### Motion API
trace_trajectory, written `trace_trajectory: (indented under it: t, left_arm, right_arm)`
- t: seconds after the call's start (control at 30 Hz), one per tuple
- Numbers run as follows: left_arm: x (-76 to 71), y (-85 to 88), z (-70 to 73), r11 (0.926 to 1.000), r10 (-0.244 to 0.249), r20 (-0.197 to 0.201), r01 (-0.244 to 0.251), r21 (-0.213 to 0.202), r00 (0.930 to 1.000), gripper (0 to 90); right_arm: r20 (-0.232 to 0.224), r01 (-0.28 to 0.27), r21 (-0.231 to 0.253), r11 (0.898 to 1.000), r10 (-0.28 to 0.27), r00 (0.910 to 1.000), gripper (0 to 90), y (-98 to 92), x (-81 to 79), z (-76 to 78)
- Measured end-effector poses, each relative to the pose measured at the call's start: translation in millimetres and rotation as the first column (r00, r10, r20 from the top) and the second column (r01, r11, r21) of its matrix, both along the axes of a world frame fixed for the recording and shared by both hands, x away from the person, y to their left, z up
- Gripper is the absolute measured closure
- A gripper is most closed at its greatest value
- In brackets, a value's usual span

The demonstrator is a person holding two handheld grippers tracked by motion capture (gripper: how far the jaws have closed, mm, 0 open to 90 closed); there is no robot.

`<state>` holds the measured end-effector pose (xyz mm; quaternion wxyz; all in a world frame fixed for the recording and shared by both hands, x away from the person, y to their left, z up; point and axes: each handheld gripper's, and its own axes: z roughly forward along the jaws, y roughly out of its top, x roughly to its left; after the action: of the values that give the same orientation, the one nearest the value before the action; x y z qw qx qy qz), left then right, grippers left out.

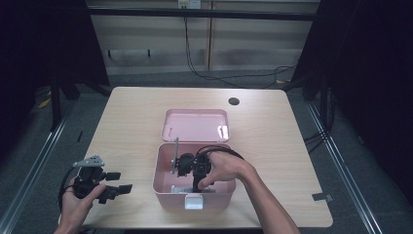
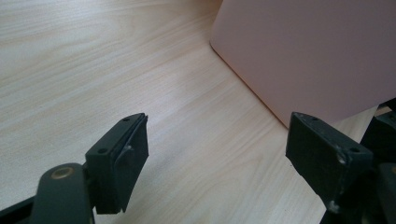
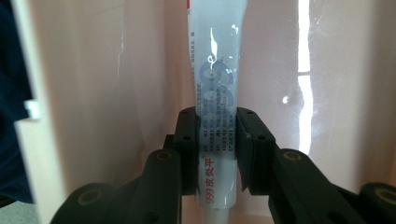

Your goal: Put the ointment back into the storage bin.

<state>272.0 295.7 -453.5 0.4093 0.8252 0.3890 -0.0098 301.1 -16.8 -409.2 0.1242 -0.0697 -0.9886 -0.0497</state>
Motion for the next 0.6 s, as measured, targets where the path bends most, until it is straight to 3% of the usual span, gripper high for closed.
trace_trajectory:
  t: [0.6]
  left_arm:
    - [-0.2, -0.2, 0.0, 1.0000, 0.000, 0.001, 0.000, 0.001, 1.0000, 21.0]
  right_arm:
    - [-0.039, -0.013, -0.017, 1.000, 0.013, 0.9992, 71.8, 2.0, 2.9, -19.8]
